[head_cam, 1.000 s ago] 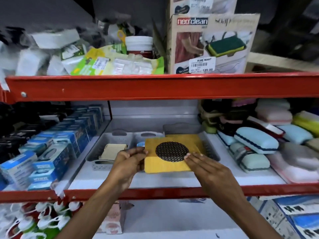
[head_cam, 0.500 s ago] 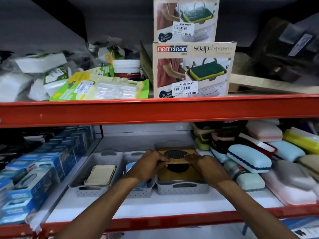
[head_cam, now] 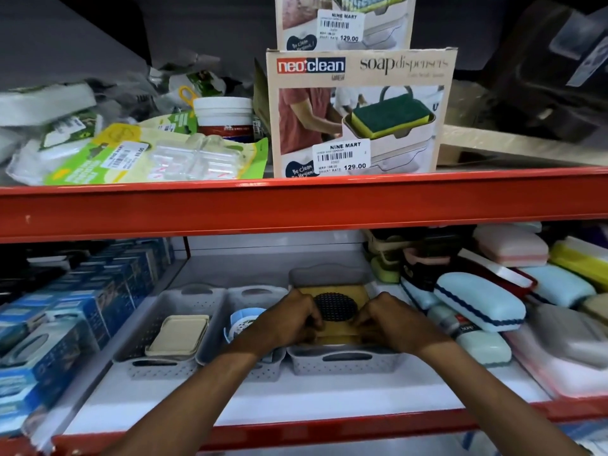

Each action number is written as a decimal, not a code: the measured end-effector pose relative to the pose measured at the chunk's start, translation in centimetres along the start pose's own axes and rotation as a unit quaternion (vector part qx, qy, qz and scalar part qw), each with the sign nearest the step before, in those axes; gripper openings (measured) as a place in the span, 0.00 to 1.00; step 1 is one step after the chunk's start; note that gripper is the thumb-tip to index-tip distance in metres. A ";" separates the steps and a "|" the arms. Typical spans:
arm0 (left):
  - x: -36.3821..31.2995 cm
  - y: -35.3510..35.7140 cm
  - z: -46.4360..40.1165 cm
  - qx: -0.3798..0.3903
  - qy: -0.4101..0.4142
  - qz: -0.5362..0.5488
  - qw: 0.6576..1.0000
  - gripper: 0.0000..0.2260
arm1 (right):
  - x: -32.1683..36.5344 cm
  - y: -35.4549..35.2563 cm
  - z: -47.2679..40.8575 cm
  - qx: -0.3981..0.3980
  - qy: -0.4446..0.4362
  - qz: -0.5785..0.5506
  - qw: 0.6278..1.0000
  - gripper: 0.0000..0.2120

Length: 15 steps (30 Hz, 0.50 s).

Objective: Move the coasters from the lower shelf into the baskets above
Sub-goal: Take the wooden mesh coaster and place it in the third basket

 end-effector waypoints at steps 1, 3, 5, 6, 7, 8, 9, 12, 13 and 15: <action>0.2 0.2 -0.2 0.006 -0.010 0.002 1.000 0.05 | -0.8 0.1 -0.3 -0.002 0.015 -0.021 1.000 0.09; 0.0 0.5 -0.4 0.020 -0.031 0.014 0.999 0.04 | -1.8 0.6 -0.8 0.007 0.026 -0.028 0.999 0.09; -0.8 0.4 -0.7 0.015 -0.027 0.012 0.999 0.05 | -1.4 1.0 -1.2 0.023 0.008 -0.013 1.000 0.05; -0.7 0.8 -0.9 0.030 -0.027 0.012 0.999 0.04 | -1.3 1.0 -1.2 0.023 0.007 -0.024 0.999 0.04; -0.3 1.3 -1.1 0.043 -0.034 0.010 0.998 0.04 | -1.4 0.9 -1.3 0.016 0.013 -0.040 0.999 0.04; 0.2 1.9 -1.4 0.062 -0.055 0.037 0.996 0.04 | -1.5 0.6 -1.3 0.007 0.019 -0.045 0.999 0.05; 0.0 2.1 -1.4 0.074 -0.059 0.045 0.995 0.04 | -1.4 0.4 -1.3 -0.001 0.023 -0.048 0.999 0.07; -0.2 2.0 -1.4 0.072 -0.041 0.022 0.996 0.06 | -0.8 0.3 -0.9 -0.004 0.016 -0.040 0.999 0.06; -0.4 1.7 -1.2 0.055 -0.031 0.016 0.998 0.06 | -0.2 0.2 -0.8 -0.010 -0.006 -0.010 1.000 0.05; -0.8 1.1 -0.8 0.028 0.008 -0.006 1.000 0.04 | 0.5 0.0 -0.6 -0.018 -0.032 0.030 0.999 0.06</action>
Point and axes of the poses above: each hand's wrist, its own z-axis away from the middle knuckle, its own y-axis out of the palm, x = y × z, the point moved 10 cm from there along -z, towards the middle knuckle, and after that the axes turned 5 degrees about y, right-handed, at the moved point
